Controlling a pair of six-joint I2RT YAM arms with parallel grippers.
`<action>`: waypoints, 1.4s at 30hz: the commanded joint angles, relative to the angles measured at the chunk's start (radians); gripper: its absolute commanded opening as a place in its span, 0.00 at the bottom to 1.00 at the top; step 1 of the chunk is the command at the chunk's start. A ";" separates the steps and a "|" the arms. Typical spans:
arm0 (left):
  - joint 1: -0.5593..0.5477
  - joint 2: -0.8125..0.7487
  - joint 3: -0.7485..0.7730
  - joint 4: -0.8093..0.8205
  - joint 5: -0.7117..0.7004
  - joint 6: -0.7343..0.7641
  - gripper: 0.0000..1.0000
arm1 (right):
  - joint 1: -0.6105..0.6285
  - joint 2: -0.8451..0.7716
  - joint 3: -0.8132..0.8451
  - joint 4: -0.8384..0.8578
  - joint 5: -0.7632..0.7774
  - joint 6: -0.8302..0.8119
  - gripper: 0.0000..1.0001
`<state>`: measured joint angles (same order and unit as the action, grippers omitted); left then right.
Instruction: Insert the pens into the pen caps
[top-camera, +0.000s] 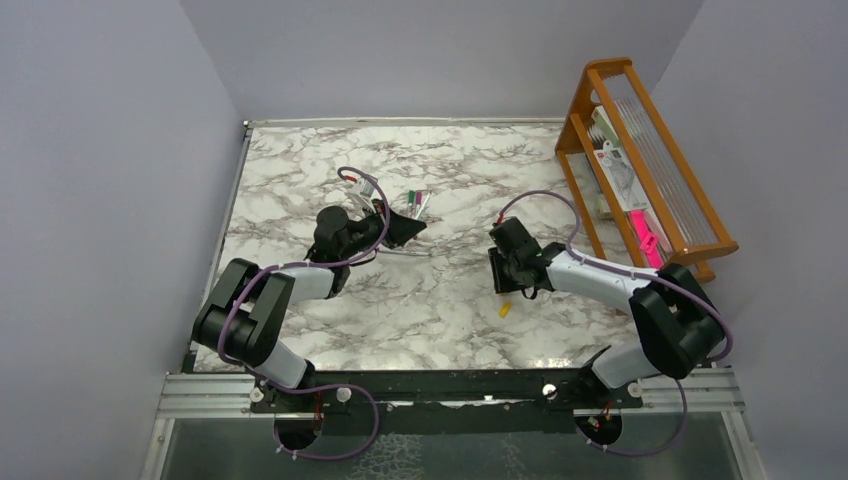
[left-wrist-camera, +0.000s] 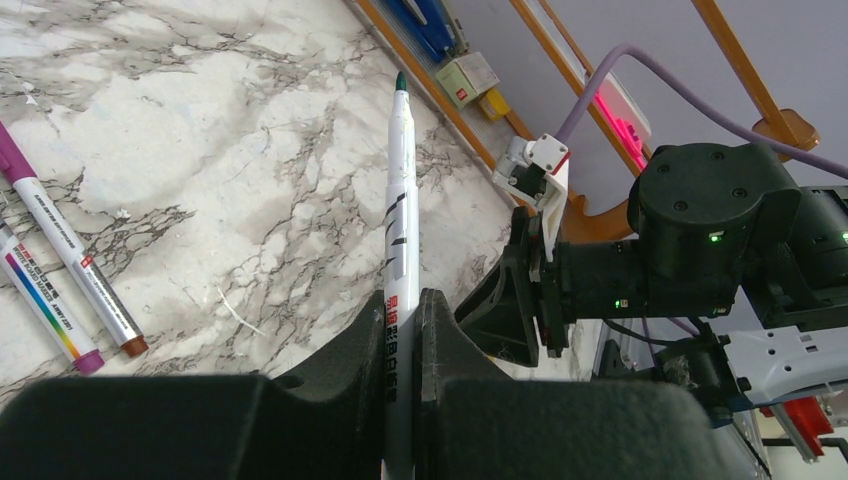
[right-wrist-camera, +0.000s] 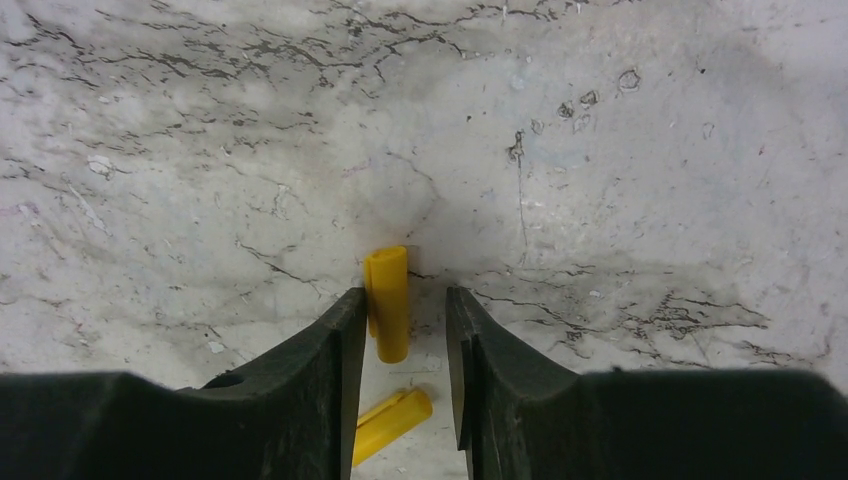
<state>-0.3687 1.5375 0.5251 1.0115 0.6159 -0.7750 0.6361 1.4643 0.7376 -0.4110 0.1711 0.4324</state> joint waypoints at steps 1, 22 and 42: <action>-0.004 0.004 0.016 0.007 0.006 0.002 0.00 | 0.011 0.042 0.018 0.002 0.032 0.004 0.33; -0.014 -0.015 -0.051 0.114 -0.062 -0.155 0.00 | 0.046 -0.181 -0.026 0.213 0.099 0.143 0.01; -0.293 0.076 -0.159 0.540 -0.335 -0.329 0.00 | 0.043 -0.359 -0.386 1.447 -0.062 0.295 0.01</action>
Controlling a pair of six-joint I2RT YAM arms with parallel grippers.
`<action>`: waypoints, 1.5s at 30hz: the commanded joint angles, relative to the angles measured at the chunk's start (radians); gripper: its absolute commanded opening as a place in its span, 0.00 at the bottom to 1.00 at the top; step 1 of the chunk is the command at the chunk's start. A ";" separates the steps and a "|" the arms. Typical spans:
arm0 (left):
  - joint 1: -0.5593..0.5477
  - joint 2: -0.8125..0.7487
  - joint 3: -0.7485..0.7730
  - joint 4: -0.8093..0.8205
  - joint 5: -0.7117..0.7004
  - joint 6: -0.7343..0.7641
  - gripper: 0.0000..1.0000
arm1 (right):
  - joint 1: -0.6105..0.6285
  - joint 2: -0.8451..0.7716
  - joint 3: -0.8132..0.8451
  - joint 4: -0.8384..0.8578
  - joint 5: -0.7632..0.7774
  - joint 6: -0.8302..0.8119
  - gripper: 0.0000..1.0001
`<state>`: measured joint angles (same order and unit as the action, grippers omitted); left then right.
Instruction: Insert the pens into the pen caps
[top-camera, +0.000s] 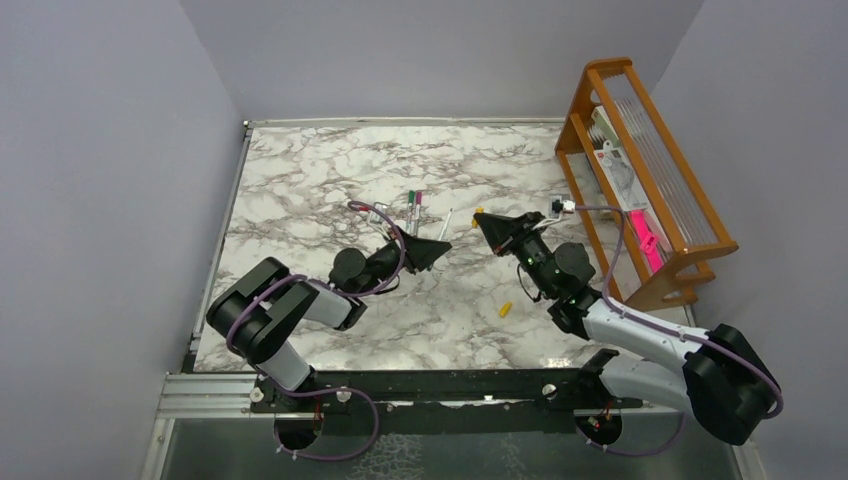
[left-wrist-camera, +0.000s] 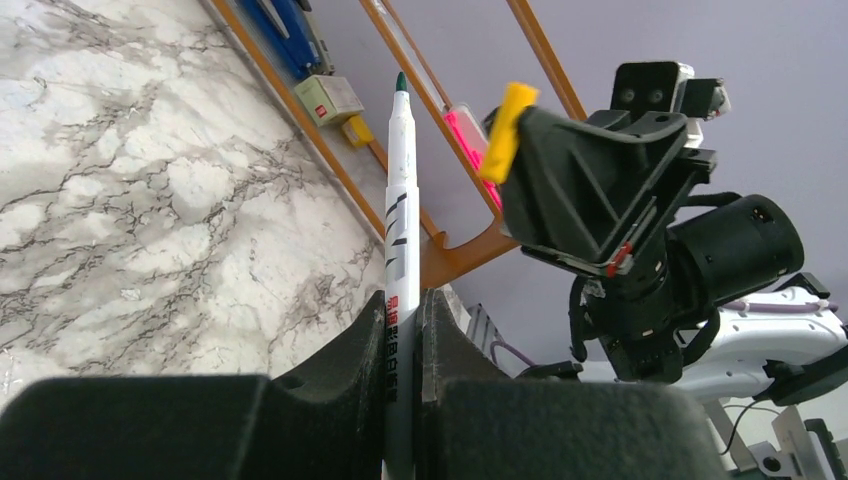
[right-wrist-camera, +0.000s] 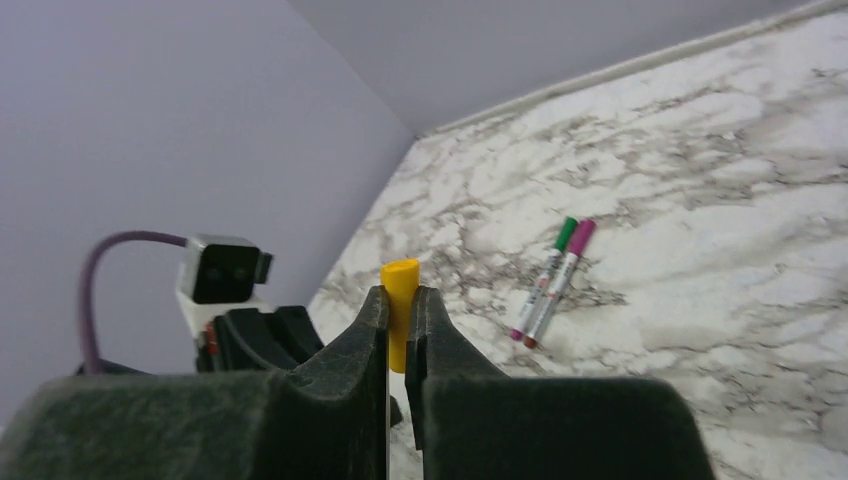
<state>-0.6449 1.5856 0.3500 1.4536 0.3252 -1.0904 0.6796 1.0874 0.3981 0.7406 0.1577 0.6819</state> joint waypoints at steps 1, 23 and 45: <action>-0.019 0.033 0.019 0.101 -0.041 -0.014 0.00 | -0.003 0.026 -0.048 0.316 -0.054 0.052 0.01; -0.030 0.131 0.073 0.307 0.143 -0.044 0.00 | -0.069 0.164 -0.008 0.509 -0.178 0.064 0.01; -0.033 0.038 0.072 0.255 0.156 0.003 0.00 | -0.096 0.193 -0.030 0.522 -0.204 0.102 0.01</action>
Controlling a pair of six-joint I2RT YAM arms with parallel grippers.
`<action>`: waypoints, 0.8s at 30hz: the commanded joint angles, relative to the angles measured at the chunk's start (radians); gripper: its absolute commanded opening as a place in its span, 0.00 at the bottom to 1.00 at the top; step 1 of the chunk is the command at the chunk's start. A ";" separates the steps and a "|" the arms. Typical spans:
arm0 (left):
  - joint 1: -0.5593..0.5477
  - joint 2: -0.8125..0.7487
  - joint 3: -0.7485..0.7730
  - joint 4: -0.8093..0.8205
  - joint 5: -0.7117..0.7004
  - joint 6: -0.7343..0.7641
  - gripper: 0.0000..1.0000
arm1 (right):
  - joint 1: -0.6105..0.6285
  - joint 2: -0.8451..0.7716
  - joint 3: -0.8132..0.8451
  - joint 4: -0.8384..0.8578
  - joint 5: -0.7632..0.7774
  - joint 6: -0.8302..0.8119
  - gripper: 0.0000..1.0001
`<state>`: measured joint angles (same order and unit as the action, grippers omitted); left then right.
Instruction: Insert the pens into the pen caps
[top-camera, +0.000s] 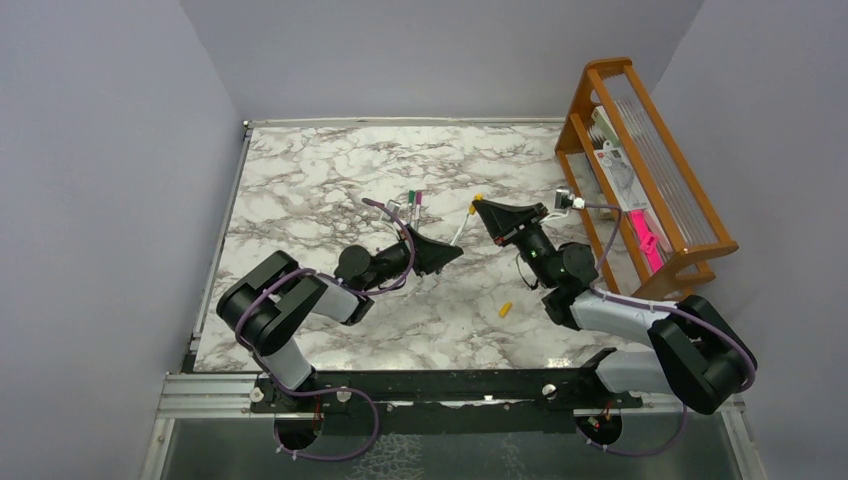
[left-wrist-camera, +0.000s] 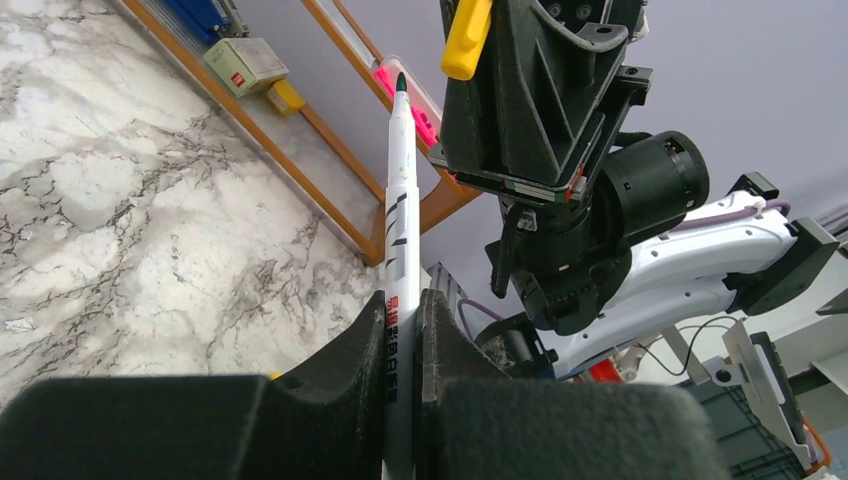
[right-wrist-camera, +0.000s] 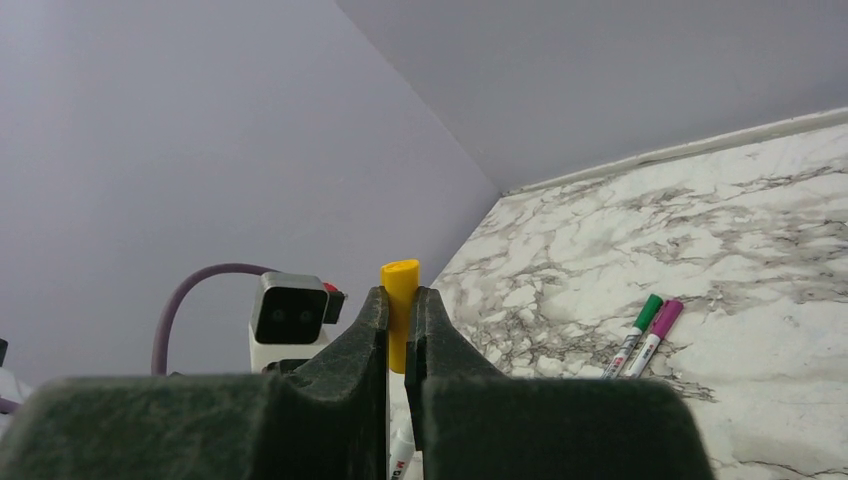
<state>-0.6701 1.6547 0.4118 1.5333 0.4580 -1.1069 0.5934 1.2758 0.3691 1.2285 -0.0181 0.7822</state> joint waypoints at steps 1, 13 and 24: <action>-0.008 -0.034 0.009 0.176 0.023 0.018 0.00 | -0.013 0.006 -0.001 0.033 -0.029 0.002 0.01; -0.019 -0.061 -0.005 0.151 0.040 0.036 0.00 | -0.027 0.072 0.008 0.108 -0.080 0.047 0.01; -0.020 -0.041 0.005 0.149 0.037 0.037 0.00 | -0.028 -0.010 0.011 0.065 -0.071 -0.025 0.01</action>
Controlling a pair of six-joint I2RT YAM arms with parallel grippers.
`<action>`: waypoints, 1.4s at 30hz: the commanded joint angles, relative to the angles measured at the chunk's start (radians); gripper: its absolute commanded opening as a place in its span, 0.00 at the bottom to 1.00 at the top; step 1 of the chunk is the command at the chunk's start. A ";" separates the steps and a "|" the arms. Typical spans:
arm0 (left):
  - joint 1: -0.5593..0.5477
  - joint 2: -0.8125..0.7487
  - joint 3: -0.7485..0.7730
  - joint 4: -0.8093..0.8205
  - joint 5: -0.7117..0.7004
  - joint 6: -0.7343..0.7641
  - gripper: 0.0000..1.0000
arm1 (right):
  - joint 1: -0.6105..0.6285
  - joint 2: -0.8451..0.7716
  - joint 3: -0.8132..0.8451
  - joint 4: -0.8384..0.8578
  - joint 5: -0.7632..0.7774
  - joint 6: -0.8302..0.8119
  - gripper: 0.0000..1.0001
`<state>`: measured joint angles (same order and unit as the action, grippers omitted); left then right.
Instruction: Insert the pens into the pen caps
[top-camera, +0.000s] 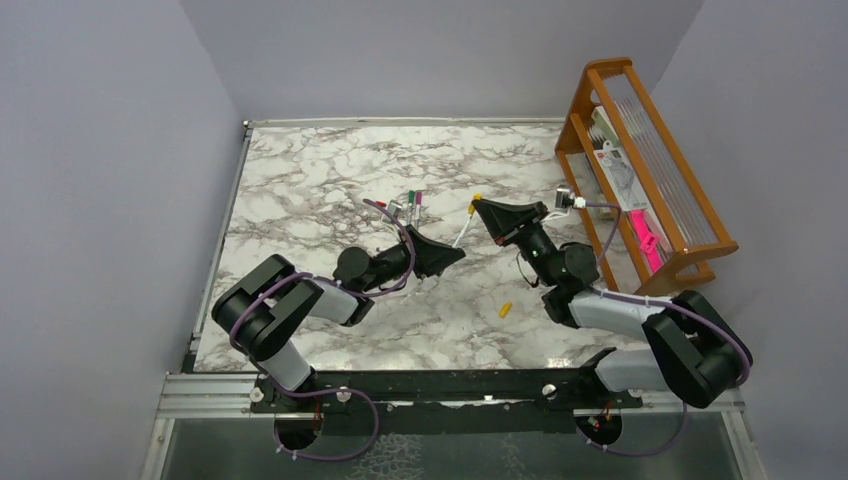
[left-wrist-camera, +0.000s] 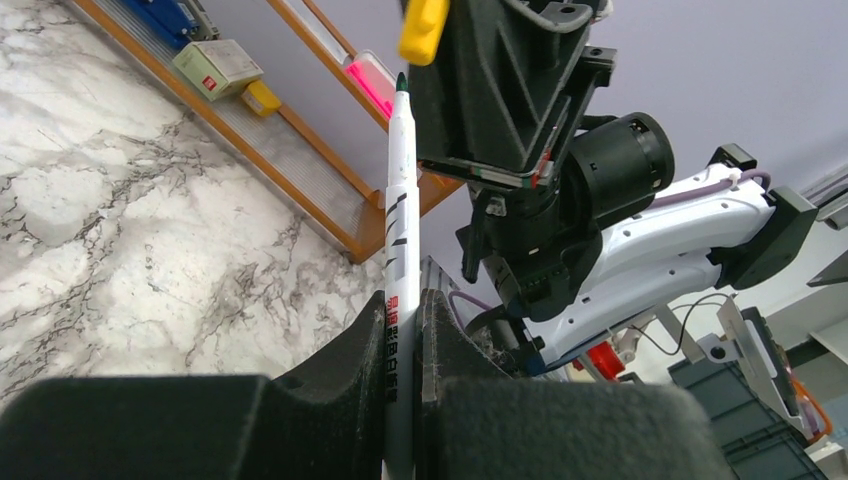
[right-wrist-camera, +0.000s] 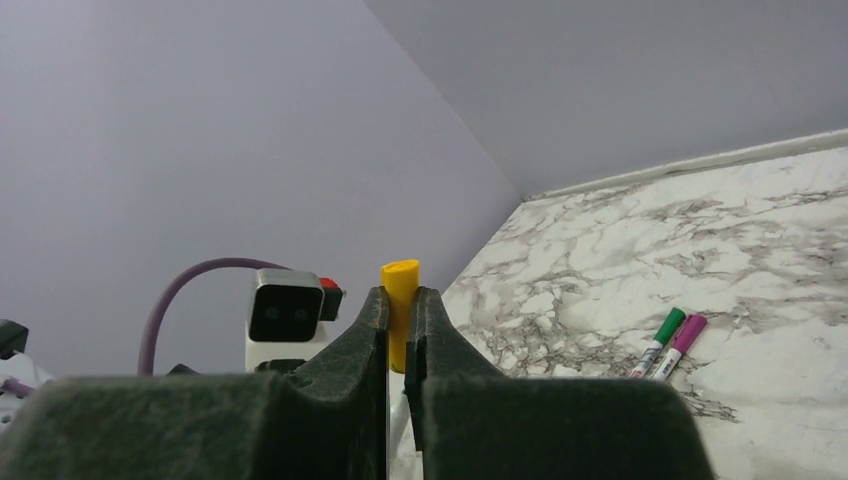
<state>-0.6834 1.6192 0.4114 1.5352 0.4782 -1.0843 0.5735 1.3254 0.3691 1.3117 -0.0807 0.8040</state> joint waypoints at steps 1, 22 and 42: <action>-0.007 -0.005 0.005 0.150 0.016 0.014 0.00 | -0.008 -0.067 0.013 -0.031 -0.008 -0.051 0.01; -0.008 -0.055 0.007 0.114 0.010 0.023 0.00 | -0.008 -0.056 -0.020 -0.047 -0.025 -0.039 0.01; -0.008 -0.026 0.049 0.123 0.019 0.007 0.00 | -0.008 -0.052 -0.006 -0.064 -0.109 -0.020 0.01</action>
<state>-0.6888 1.5917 0.4168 1.5360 0.4820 -1.0821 0.5694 1.2648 0.3595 1.2709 -0.1242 0.7803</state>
